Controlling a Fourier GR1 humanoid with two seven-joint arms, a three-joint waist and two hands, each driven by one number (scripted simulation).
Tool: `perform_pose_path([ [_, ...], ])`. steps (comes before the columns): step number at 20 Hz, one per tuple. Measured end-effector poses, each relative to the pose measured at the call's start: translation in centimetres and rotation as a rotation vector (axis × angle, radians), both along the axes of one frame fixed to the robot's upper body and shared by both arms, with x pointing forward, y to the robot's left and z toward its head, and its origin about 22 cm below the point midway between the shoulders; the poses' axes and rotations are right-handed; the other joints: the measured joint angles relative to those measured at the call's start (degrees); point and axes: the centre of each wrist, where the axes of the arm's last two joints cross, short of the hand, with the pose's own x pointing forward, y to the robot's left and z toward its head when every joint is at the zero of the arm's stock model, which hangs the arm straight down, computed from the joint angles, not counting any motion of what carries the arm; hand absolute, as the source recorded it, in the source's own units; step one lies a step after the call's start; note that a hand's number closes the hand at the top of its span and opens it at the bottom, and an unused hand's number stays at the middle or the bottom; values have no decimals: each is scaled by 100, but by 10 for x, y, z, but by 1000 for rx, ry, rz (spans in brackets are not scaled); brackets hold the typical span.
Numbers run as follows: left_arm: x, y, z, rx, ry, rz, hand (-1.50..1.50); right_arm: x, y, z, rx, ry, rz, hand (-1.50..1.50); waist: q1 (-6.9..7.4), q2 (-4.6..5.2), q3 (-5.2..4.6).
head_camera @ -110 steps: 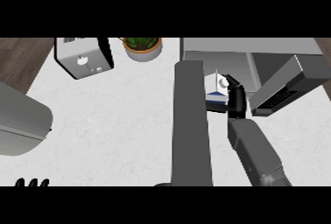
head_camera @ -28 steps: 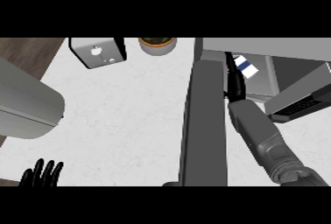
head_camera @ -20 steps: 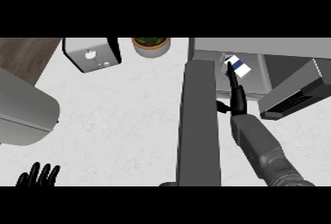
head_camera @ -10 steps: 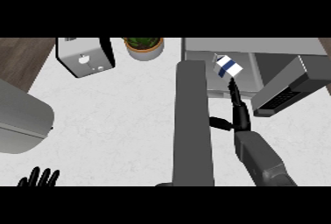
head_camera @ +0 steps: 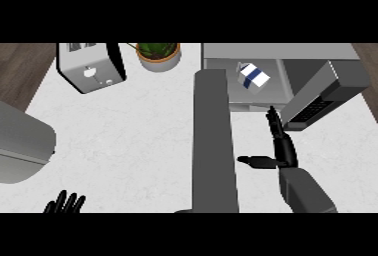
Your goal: Pick up the milk, place it into the microwave and close the microwave
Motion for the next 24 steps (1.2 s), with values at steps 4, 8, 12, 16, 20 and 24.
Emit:
perform_pose_path([
  [4, 2, -8, -8, -13, 19, -26, -150, -21, -23, -8, 1, 4, -27, -150, -56, -20, -6],
  [8, 10, -17, -14, -6, 34, -115, -150, -36, -42, -11, 8, -11, -53, 150, -109, -33, -10],
  [12, 25, -32, -15, 43, 53, -211, 150, -55, -70, -10, 4, -11, -82, -150, -128, -31, -10],
  [16, 38, -49, -24, 116, 54, -284, 150, -79, -99, -9, 12, 4, -112, -150, -138, -30, -10],
  [20, 64, -65, -29, 157, 42, -341, 150, -100, -127, -5, 30, 10, -163, -150, -129, -22, -9],
  [24, 85, -85, -33, 181, 40, -343, 150, -114, -148, 3, 48, 1, -205, -150, -114, -20, -8],
])
